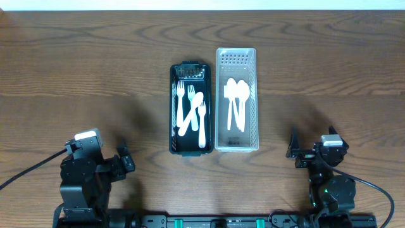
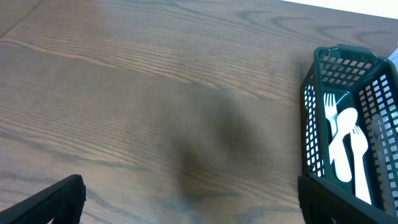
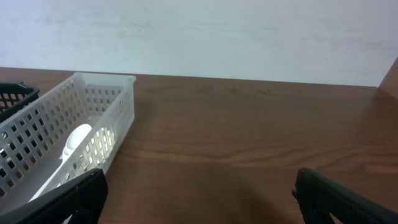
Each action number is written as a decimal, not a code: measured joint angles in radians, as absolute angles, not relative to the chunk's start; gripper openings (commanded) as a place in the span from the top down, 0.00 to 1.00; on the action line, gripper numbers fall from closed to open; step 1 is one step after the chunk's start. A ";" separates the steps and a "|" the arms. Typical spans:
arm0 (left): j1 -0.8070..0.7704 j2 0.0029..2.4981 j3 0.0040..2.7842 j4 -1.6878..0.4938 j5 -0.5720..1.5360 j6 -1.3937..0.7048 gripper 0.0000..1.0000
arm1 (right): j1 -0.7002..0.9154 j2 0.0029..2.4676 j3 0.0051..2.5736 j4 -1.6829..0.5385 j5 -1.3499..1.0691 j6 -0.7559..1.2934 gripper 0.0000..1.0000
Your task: Pack container
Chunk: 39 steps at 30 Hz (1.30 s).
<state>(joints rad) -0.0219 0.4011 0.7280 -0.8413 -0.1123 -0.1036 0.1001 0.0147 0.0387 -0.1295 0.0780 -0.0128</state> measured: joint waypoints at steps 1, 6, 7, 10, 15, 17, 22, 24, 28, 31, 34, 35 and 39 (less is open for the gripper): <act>-0.022 0.401 0.728 -0.841 -0.112 -0.104 0.02 | 0.100 0.015 0.039 -0.130 0.078 -0.013 0.01; -0.022 0.361 0.728 -0.849 -0.135 -0.072 0.02 | 0.100 0.014 0.039 -0.130 0.078 -0.013 0.01; -0.022 0.333 0.728 -0.860 -0.135 -0.068 0.02 | 0.100 0.015 0.039 -0.129 0.078 -0.013 0.01; -0.022 0.209 0.727 -0.906 -0.131 -0.054 0.02 | 0.100 0.014 0.038 -0.129 0.078 -0.013 0.01; -0.022 0.028 0.630 -0.831 -0.130 -0.060 0.02 | 0.100 0.014 0.038 -0.129 0.078 -0.013 0.01; -0.022 0.003 0.542 -0.748 -0.130 -0.076 0.02 | 0.100 0.014 0.038 -0.129 0.078 -0.013 0.01; -0.022 0.011 0.292 -0.385 -0.103 -0.109 0.02 | 0.100 0.012 0.038 -0.128 0.078 -0.013 0.01; -0.022 0.010 0.210 -0.244 -0.095 -0.113 0.02 | 0.100 0.012 0.038 -0.129 0.078 -0.013 0.01; -0.022 0.009 0.083 -0.047 -0.085 -0.122 0.02 | 0.100 0.012 0.038 -0.129 0.078 -0.013 0.01; -0.022 0.009 0.020 -0.015 -0.081 -0.127 0.02 | 0.100 0.012 0.038 -0.129 0.078 -0.013 0.01; -0.022 0.010 0.021 -0.021 -0.074 -0.130 0.02 | 0.100 0.012 0.038 -0.128 0.077 -0.013 0.01; -0.022 0.010 0.022 -0.022 -0.070 -0.131 0.02 | 0.100 0.012 0.038 -0.128 0.077 -0.013 0.01; -0.022 0.010 0.023 -0.026 -0.053 -0.131 0.02 | 0.100 0.012 0.038 -0.128 0.077 -0.014 0.01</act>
<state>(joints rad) -0.0219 0.0101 0.0235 -0.0257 -0.0528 -0.1307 0.1001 0.0116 0.0376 -0.1276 0.0772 -0.0135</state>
